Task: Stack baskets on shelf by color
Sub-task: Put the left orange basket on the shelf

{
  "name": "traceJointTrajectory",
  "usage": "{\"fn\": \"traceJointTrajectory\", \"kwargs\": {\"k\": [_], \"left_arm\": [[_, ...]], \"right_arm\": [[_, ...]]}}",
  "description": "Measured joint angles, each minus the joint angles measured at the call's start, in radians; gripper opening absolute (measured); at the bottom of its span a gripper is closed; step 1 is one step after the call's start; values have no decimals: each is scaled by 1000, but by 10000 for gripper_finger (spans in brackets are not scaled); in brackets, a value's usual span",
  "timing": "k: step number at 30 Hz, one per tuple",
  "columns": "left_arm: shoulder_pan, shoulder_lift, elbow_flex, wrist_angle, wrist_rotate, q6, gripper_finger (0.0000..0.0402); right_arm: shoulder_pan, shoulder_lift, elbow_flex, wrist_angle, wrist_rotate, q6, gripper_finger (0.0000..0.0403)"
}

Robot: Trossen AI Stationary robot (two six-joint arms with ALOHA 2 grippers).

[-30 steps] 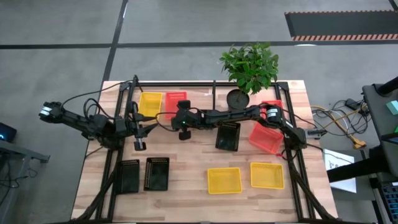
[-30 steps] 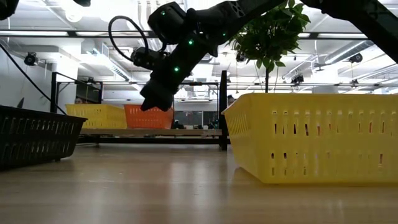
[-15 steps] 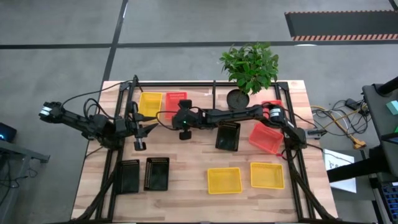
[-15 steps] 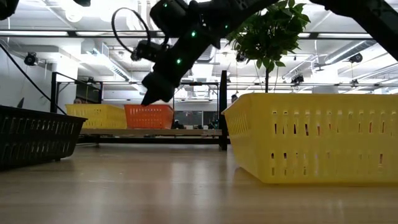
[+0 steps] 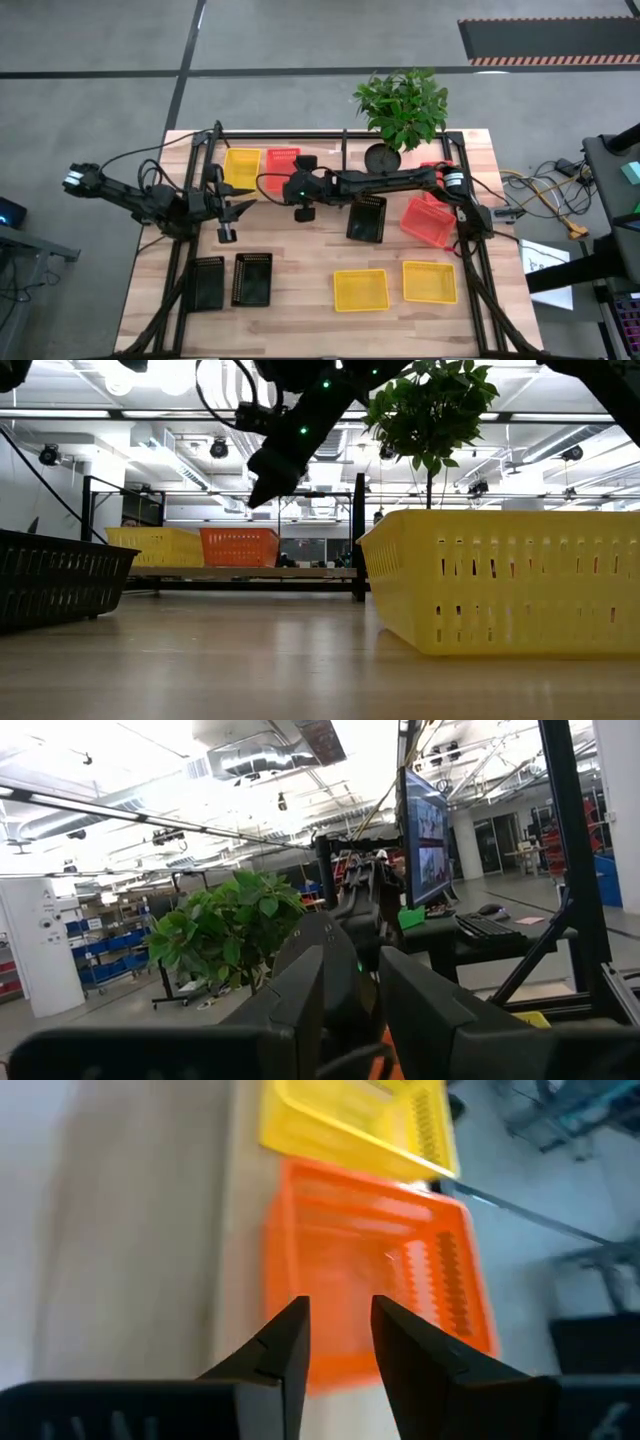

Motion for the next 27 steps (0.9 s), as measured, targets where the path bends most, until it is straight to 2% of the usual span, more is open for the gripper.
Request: {"fn": "traceJointTrajectory", "kwargs": {"k": [4, 10, 19, 27], "left_arm": [[0, -1, 0, 2, 0, 0, 84], [0, 3, 0, 1, 0, 0, 84], [0, 2, 0, 2, 0, 2, 84], [0, 4, 0, 2, 0, 2, 84]], "right_arm": [[-18, -3, 0, -60, 80, -18, 68], [-58, 7, 0, -147, 82, 17, 15], [-89, 18, -7, -148, 75, 30, 9], [-87, 21, -17, -118, 18, 55, 9]]}}
